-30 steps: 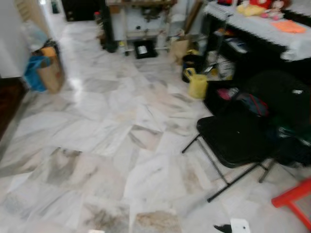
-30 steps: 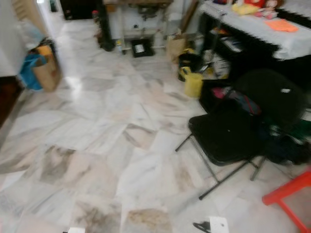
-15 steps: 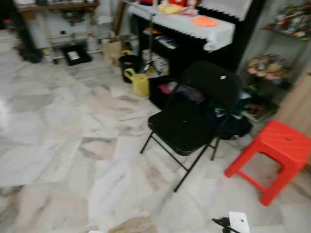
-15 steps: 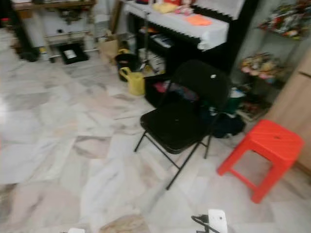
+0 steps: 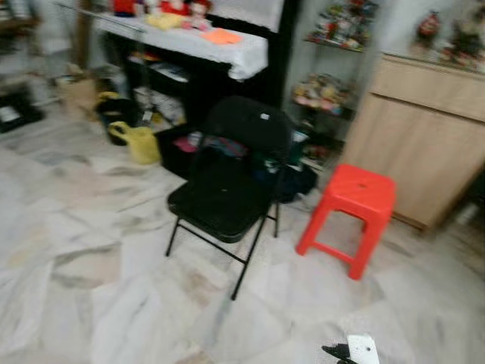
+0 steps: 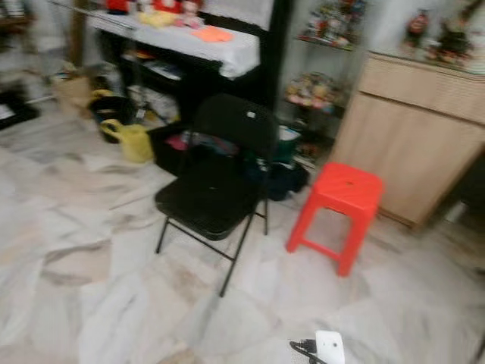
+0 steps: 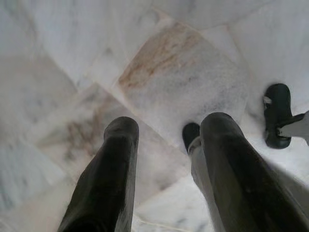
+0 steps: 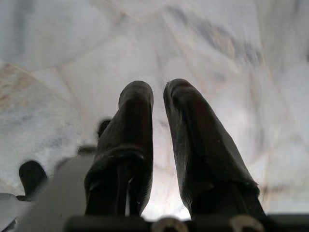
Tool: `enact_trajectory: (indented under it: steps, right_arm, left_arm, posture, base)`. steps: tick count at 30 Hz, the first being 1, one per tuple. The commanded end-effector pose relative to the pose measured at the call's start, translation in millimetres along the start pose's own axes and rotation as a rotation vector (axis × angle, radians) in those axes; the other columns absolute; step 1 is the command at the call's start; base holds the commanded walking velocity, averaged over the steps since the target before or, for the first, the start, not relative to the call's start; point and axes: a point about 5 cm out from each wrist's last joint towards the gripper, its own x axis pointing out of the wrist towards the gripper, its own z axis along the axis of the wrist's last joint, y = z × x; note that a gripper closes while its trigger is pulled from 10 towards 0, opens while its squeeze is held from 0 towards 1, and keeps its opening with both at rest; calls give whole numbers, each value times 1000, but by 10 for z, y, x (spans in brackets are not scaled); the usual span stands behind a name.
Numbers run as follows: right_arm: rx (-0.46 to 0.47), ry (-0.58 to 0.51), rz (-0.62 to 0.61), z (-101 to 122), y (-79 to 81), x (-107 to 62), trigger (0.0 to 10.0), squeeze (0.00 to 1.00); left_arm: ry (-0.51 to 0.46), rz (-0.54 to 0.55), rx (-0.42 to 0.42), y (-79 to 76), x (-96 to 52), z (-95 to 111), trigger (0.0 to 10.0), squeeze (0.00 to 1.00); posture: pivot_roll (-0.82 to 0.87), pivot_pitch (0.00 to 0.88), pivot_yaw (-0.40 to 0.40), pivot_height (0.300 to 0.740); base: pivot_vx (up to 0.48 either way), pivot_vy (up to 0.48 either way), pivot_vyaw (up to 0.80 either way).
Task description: Setting the table
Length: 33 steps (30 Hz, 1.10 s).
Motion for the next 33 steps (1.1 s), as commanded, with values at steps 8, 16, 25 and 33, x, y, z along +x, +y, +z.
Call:
enact_trajectory:
  steps: [8, 16, 25, 33]
  right_arm:
    - [129, 50, 67, 138, 129, 42, 10000, 0]
    - [108, 49, 79, 143, 151, 43, 10000, 0]
    - [87, 47, 83, 151, 148, 43, 10000, 0]
    - [76, 24, 79, 191, 88, 47, 10000, 0]
  left_arm:
    - [-98, -76, -123, 55, 70, 416, 10000, 0]
    - [-95, -81, -116, 68, 71, 424, 10000, 0]
    - [-92, -78, -131, 92, 69, 422, 10000, 0]
    - [-87, -67, -161, 73, 68, 393, 10000, 0]
  posture:
    - [39, 103, 1, 740]
    - [41, 107, 10, 740]
    - [28, 114, -1, 740]
    - [1, 120, -27, 740]
  base:
    - [0, 0, -800]
    - [0, 0, -800]
    - [0, 0, -797]
    - [0, 0, 0]
